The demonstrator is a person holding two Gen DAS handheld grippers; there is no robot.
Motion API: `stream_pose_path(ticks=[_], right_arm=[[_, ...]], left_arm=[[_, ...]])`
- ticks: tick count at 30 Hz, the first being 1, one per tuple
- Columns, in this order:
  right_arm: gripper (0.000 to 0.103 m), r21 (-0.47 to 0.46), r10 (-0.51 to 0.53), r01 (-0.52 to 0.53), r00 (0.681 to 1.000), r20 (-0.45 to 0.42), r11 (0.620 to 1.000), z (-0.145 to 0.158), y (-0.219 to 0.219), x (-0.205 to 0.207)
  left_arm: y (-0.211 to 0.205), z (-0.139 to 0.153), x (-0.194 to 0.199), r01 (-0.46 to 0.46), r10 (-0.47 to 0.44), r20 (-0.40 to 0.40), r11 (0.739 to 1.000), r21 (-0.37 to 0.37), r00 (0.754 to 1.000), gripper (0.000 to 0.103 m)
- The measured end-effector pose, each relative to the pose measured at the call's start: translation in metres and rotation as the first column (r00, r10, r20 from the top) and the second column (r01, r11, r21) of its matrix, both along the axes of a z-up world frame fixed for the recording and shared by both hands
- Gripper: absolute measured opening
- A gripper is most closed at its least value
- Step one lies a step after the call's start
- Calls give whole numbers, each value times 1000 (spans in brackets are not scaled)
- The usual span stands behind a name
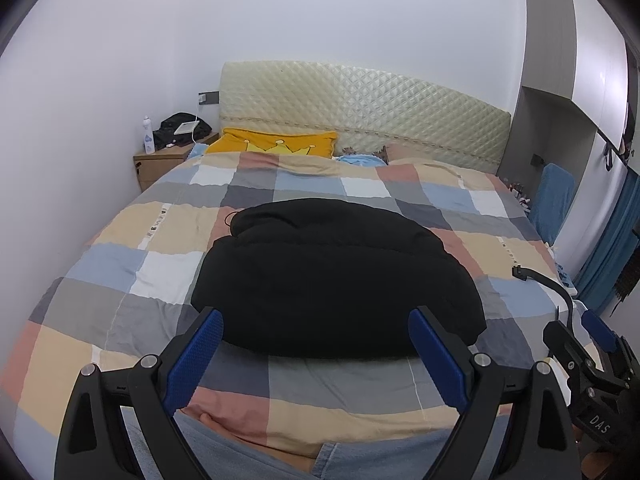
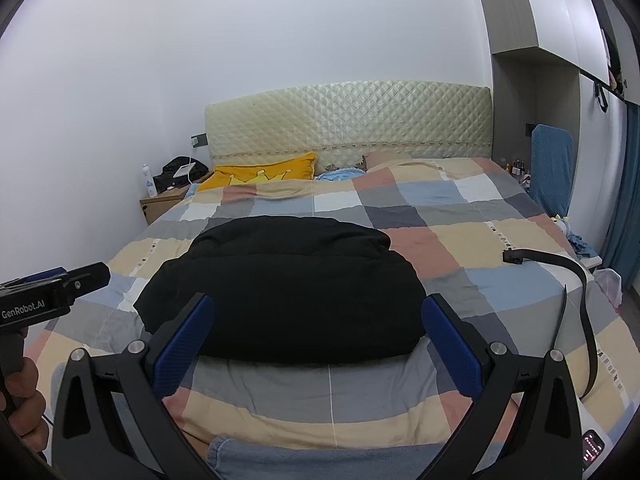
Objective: Fold large clothes
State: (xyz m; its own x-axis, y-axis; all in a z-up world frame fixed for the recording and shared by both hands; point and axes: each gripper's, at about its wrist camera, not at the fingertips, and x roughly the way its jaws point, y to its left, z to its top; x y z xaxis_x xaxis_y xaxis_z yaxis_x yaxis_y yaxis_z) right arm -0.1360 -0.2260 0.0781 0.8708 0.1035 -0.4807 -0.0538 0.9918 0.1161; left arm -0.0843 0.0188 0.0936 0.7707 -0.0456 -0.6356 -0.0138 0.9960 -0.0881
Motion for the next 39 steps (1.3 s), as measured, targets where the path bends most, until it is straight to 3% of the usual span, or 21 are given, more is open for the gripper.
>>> stream_pose_path(ticks=[21, 39], right_arm=[[103, -14, 6, -5, 1000, 14, 1000, 1, 4, -9], [103, -24, -4, 5, 1000, 16, 1000, 0, 2, -10]], left_arm=[[8, 0, -7, -17, 17, 8, 1000, 12, 1000, 94], [2, -4, -7, 38, -38, -17, 999, 1, 999, 94]])
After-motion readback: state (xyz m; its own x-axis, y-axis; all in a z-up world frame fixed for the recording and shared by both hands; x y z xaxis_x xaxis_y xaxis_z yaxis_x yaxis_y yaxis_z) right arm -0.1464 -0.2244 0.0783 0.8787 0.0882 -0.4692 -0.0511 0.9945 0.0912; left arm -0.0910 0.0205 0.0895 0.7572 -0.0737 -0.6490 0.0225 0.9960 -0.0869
